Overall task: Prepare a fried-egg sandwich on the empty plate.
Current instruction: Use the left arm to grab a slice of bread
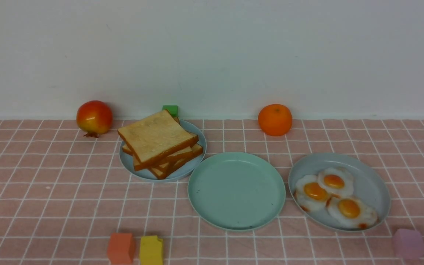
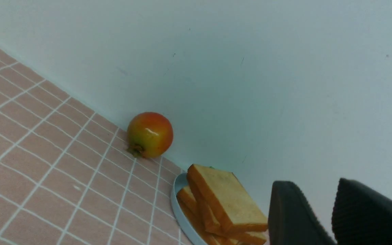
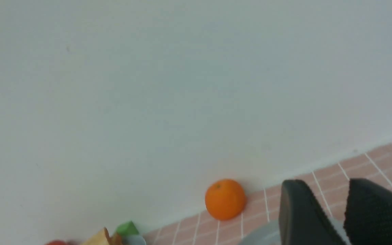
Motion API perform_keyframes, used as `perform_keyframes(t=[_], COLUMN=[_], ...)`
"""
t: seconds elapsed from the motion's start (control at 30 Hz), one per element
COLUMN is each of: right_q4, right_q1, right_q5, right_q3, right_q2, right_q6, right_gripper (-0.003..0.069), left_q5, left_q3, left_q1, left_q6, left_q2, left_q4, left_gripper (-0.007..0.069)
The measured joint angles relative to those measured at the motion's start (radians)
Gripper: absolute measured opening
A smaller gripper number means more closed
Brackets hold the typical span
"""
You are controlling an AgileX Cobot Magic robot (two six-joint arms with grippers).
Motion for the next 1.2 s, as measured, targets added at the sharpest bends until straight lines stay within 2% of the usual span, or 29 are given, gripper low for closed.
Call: perform_keyframes(t=[0.17, 0.37, 0.47, 0.63, 0.87, 1.07, 1.2], right_q4=[0.039, 0.062, 0.057, 0.041, -0.067, -0.077, -0.077], right_q1=[0.0, 0.0, 0.0, 0.0, 0.0, 0.0, 0.0], right_q5=[0.007, 0.124, 0.187, 0.23, 0.247, 0.313, 0.514], right_q3=[-0.071, -0.318, -0.494, -0.666, -0.702, -0.687, -0.697], right_q2=[0.0, 0.029, 0.142, 0.322, 0.503, 0.604, 0.724], right_q6=[0.024, 0.079, 0.081, 0.043, -0.084, -0.094, -0.103], right_gripper=[0.0239, 0.0239, 0.0239, 0.0239, 0.0239, 0.0239, 0.0239], left_q5=[-0.013, 0.15, 0.298, 0.322, 0.279, 0.463, 0.649], left_q3=[-0.063, -0.324, -0.51, -0.674, -0.718, -0.727, -0.826], left_q1=[0.0, 0.0, 0.0, 0.0, 0.0, 0.0, 0.0], left_q6=[-0.002, -0.002, 0.008, 0.088, 0.153, 0.156, 0.156], left_q2=[0.0, 0.038, 0.216, 0.428, 0.606, 0.772, 0.966], left_q4=[-0.058, -0.06, -0.047, 0.014, 0.029, 0.025, 0.015], left_gripper=[0.0239, 0.0239, 0.0239, 0.0239, 0.0239, 0.0239, 0.0239])
